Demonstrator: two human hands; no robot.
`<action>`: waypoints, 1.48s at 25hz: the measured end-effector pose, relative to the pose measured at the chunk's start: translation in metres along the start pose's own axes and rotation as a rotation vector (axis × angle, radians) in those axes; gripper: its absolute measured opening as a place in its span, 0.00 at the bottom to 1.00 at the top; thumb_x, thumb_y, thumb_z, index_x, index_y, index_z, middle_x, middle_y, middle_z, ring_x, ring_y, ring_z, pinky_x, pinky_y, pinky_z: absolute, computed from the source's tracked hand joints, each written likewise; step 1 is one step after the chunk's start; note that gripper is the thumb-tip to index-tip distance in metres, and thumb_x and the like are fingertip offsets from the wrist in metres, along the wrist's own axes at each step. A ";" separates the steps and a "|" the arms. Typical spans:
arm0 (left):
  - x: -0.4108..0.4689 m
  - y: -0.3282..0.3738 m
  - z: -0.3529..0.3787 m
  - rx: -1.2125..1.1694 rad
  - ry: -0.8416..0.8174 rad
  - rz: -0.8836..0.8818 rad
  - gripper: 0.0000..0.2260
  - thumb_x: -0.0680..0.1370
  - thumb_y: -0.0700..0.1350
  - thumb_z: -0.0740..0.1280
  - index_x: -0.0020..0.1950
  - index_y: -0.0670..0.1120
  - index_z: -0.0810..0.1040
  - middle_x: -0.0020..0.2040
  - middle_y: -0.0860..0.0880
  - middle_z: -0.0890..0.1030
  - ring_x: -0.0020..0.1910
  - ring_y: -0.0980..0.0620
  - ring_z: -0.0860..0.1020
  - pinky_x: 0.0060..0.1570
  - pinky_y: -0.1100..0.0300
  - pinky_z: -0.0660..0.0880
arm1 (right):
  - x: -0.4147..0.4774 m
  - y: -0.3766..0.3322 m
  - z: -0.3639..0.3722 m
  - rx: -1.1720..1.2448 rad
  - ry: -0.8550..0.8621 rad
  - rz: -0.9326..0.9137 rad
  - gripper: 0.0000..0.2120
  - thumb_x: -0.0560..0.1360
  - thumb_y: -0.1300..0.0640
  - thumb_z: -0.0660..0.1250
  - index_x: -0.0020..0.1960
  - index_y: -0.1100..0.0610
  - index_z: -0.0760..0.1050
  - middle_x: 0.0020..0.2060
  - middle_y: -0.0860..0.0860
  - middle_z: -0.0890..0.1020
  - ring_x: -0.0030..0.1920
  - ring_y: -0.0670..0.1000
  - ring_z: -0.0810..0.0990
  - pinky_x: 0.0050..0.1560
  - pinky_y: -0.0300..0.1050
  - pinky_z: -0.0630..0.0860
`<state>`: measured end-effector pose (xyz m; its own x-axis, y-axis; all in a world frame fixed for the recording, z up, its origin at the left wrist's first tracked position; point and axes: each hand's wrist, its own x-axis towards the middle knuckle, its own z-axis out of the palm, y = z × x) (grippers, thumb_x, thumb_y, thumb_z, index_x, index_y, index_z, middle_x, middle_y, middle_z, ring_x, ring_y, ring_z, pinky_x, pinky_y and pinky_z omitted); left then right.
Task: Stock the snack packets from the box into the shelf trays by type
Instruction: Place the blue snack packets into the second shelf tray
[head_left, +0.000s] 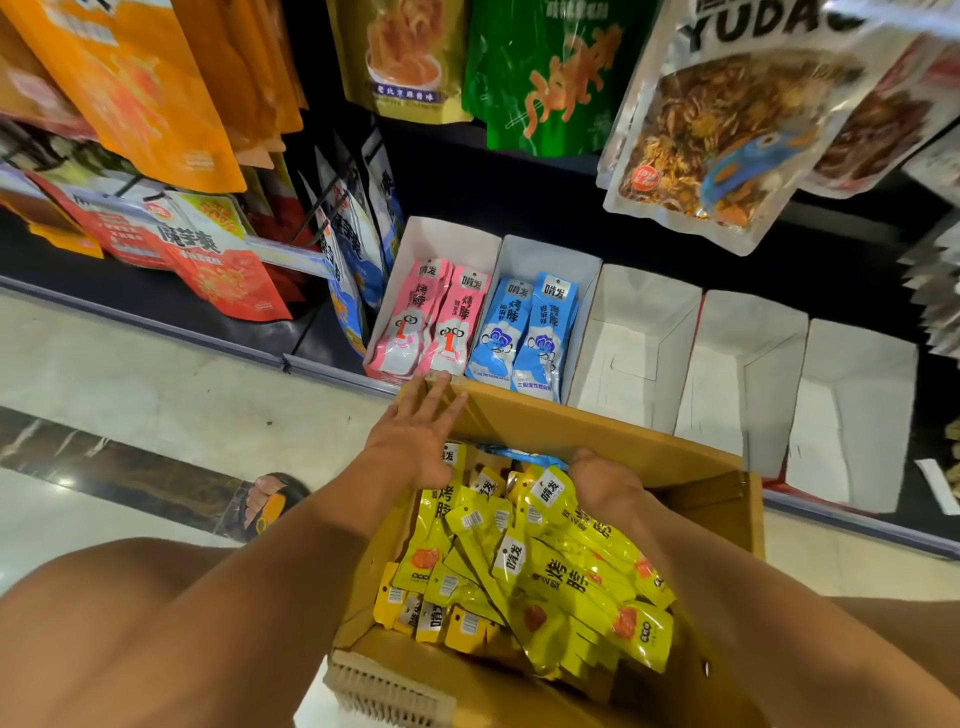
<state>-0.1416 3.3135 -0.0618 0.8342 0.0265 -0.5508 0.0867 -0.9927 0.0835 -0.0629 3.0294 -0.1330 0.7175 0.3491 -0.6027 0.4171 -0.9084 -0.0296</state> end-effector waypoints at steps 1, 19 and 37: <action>-0.001 0.001 -0.002 -0.011 -0.001 -0.002 0.48 0.76 0.60 0.68 0.82 0.59 0.34 0.80 0.51 0.27 0.79 0.42 0.28 0.79 0.42 0.45 | -0.003 -0.001 -0.008 0.008 0.034 -0.046 0.15 0.77 0.63 0.63 0.63 0.55 0.72 0.56 0.52 0.82 0.54 0.55 0.82 0.53 0.50 0.80; -0.072 0.099 -0.129 -0.818 -0.176 0.436 0.15 0.76 0.54 0.75 0.58 0.49 0.83 0.58 0.45 0.85 0.62 0.45 0.81 0.65 0.52 0.75 | -0.168 0.011 -0.211 0.925 0.186 -0.583 0.15 0.78 0.64 0.69 0.61 0.50 0.75 0.37 0.55 0.73 0.35 0.51 0.69 0.35 0.38 0.68; -0.045 0.099 -0.154 -1.715 0.226 0.144 0.10 0.84 0.49 0.66 0.59 0.45 0.81 0.56 0.44 0.86 0.54 0.43 0.86 0.53 0.42 0.83 | -0.137 -0.012 -0.196 1.228 0.158 -0.276 0.07 0.80 0.54 0.68 0.56 0.55 0.79 0.45 0.50 0.88 0.44 0.49 0.87 0.38 0.39 0.79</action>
<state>-0.0864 3.2326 0.0991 0.9270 0.1194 -0.3555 0.3184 0.2501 0.9144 -0.0567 3.0372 0.1058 0.7837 0.5063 -0.3597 -0.1662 -0.3871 -0.9069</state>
